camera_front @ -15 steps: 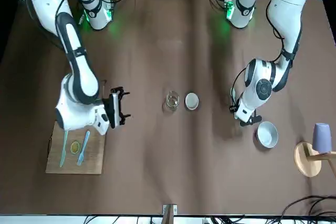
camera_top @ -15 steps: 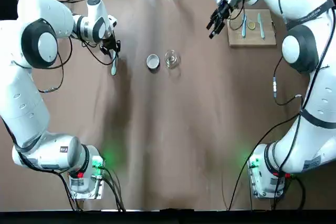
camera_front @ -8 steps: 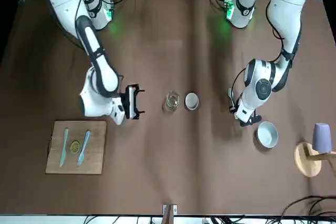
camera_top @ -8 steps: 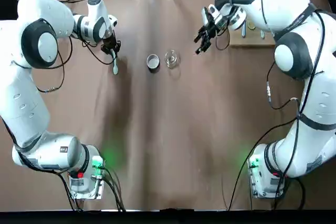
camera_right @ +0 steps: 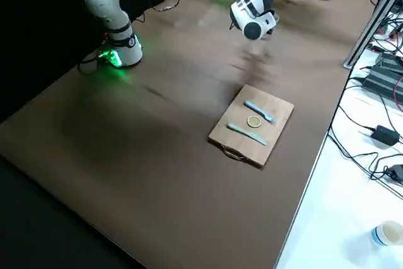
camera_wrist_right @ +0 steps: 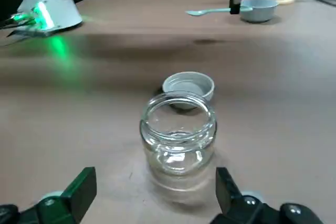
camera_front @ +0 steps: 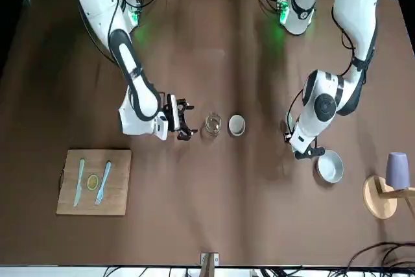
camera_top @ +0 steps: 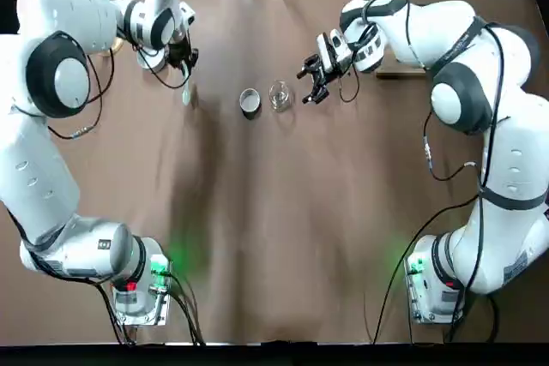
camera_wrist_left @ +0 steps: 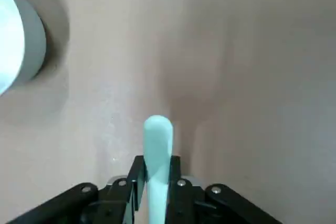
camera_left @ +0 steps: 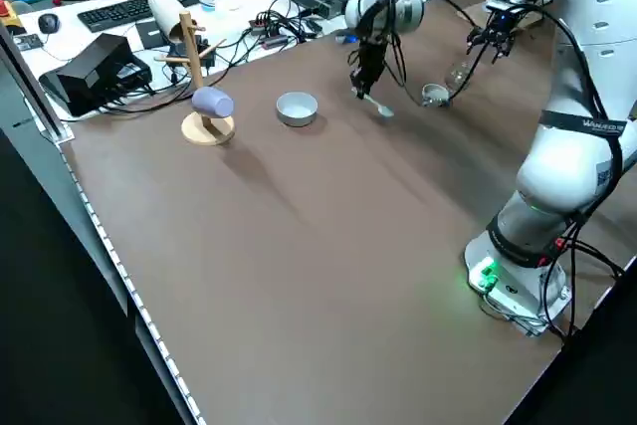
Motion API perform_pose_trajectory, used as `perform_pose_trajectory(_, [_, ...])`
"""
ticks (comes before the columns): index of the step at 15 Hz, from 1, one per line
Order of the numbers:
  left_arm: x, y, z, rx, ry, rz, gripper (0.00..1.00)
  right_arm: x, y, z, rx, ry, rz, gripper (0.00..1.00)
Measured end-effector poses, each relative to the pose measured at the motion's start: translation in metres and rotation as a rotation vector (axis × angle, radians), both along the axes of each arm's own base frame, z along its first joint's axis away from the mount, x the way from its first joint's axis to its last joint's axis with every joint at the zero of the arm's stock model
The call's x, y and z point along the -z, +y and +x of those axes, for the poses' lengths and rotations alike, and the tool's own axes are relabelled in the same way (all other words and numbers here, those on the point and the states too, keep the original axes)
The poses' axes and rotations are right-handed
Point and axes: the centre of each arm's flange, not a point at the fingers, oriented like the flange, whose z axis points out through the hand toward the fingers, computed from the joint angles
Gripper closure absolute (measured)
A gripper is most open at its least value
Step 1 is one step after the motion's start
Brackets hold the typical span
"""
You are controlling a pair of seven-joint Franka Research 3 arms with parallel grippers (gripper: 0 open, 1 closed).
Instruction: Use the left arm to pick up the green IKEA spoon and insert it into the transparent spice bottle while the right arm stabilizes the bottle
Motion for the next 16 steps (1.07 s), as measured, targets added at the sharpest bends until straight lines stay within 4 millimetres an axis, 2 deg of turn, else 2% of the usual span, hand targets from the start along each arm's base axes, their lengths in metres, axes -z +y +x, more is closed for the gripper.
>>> perform_pose_trajectory(2, [-0.027, -0.020, 0.001, 0.030, -0.008, -0.002, 0.78, 0.013, 0.001, -0.002, 0.053, 0.024, 0.035, 0.00])
perform_pose_trajectory(4, [-0.043, -0.047, -0.005, 0.074, -0.018, -0.015, 0.78, 0.024, 0.006, -0.007, 0.100, 0.056, 0.060, 0.00])
perform_pose_trajectory(8, [-0.055, -0.096, -0.018, 0.151, -0.031, -0.045, 0.78, 0.042, 0.017, -0.017, 0.166, 0.107, 0.092, 0.00])
perform_pose_trajectory(9, [-0.059, -0.110, -0.018, 0.171, -0.039, -0.058, 0.78, 0.052, 0.022, -0.021, 0.172, 0.117, 0.095, 0.00])
perform_pose_trajectory(13, [-0.049, -0.117, -0.012, 0.205, -0.027, -0.072, 0.78, 0.065, 0.032, -0.021, 0.196, 0.134, 0.112, 0.00])
perform_pose_trajectory(15, [-0.045, -0.117, -0.010, 0.229, -0.022, -0.075, 0.78, 0.067, 0.036, -0.022, 0.202, 0.139, 0.117, 0.00])
perform_pose_trajectory(16, [-0.040, -0.110, -0.005, 0.268, 0.012, -0.067, 0.78, 0.070, 0.044, -0.024, 0.204, 0.142, 0.125, 0.00])
